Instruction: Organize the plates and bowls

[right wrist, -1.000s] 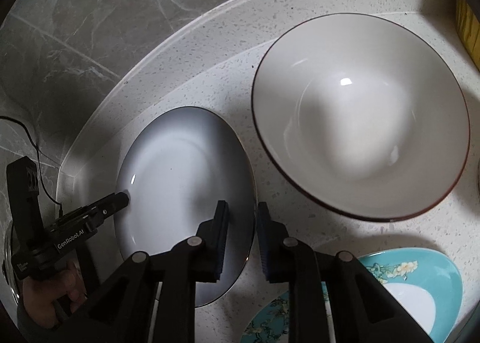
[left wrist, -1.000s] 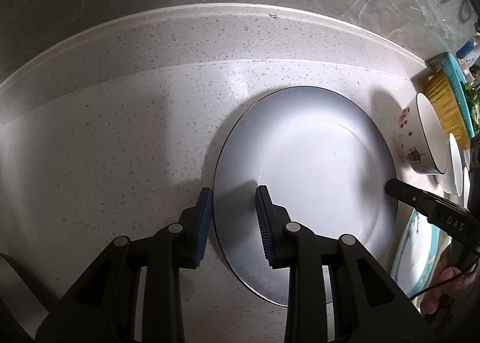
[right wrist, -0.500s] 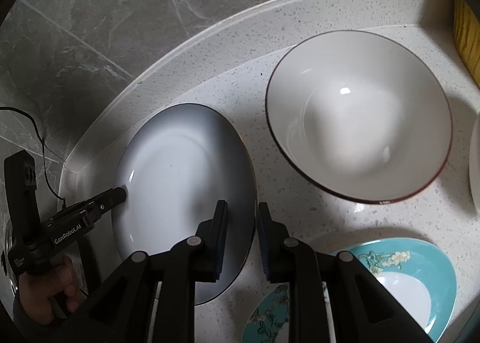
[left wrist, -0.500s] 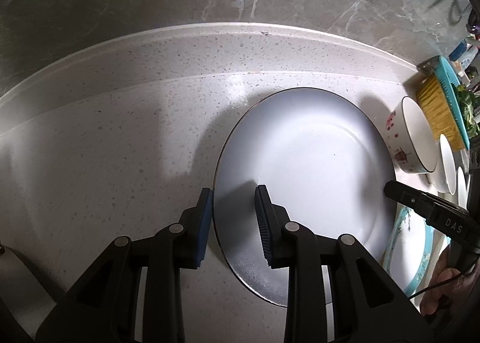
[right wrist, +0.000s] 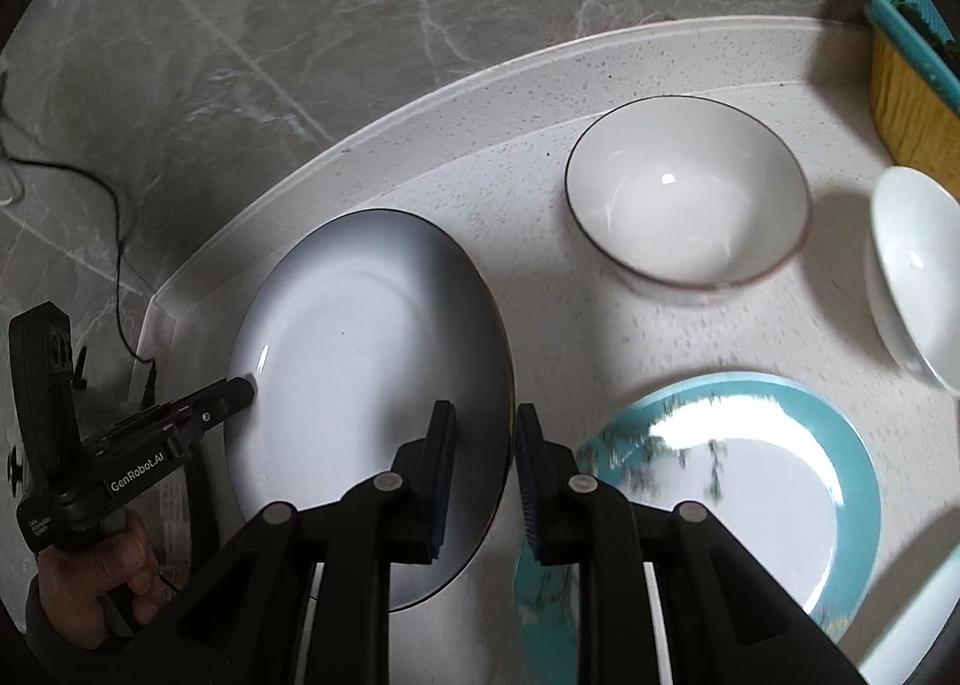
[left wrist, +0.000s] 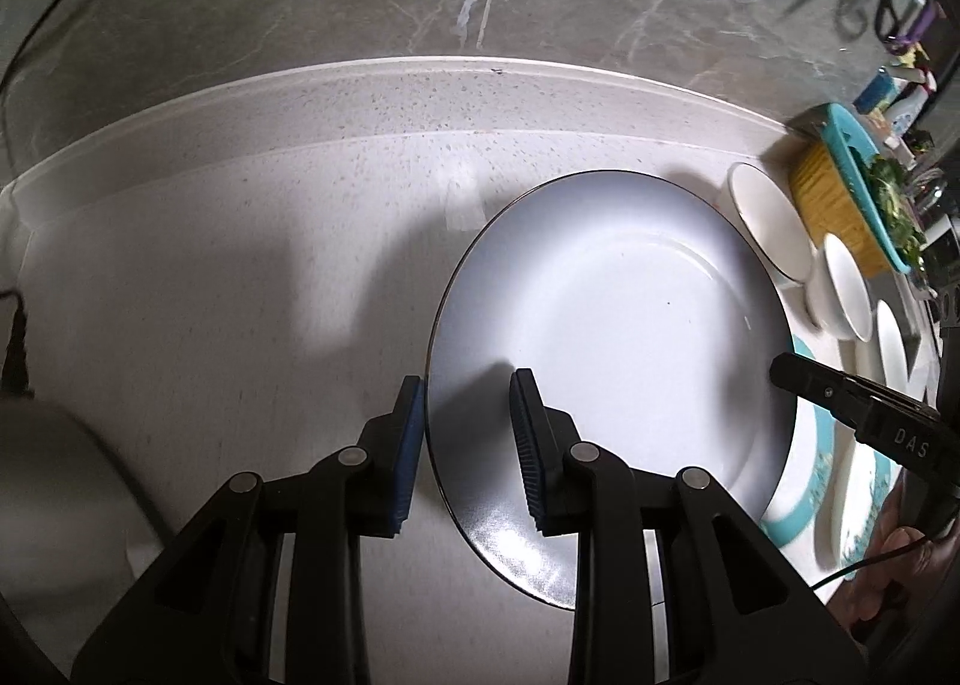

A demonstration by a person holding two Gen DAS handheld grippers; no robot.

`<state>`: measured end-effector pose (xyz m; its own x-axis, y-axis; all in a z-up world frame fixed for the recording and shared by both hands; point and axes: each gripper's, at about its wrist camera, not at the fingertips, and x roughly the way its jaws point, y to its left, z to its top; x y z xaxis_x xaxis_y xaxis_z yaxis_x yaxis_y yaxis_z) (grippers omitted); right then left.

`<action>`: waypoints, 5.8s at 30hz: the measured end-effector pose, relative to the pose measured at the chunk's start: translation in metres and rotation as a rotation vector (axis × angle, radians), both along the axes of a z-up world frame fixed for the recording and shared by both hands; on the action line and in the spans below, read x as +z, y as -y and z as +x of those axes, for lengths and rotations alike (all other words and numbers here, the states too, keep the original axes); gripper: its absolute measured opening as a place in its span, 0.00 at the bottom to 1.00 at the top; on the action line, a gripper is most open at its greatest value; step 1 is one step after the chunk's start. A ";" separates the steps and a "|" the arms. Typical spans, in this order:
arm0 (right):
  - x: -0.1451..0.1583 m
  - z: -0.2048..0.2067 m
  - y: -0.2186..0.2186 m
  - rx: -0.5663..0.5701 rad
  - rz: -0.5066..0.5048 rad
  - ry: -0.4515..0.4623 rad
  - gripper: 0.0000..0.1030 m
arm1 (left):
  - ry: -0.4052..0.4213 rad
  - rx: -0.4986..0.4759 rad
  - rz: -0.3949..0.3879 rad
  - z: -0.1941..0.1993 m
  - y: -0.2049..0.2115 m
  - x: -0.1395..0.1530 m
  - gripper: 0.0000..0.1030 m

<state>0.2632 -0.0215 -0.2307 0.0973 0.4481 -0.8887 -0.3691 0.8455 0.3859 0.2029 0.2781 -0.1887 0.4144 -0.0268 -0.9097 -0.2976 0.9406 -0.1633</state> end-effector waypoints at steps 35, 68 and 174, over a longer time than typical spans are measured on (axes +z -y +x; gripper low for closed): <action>0.000 -0.183 0.075 -0.142 -0.093 -0.065 0.22 | -0.102 -0.197 -0.041 -0.168 0.098 -0.057 0.25; 0.015 -0.187 0.109 -0.221 -0.047 -0.010 0.80 | 0.165 -0.181 -0.094 -0.165 0.099 -0.009 0.73; -0.041 0.008 0.174 -0.008 -0.146 -0.214 0.16 | -0.194 -0.372 -0.105 0.090 0.234 -0.118 0.20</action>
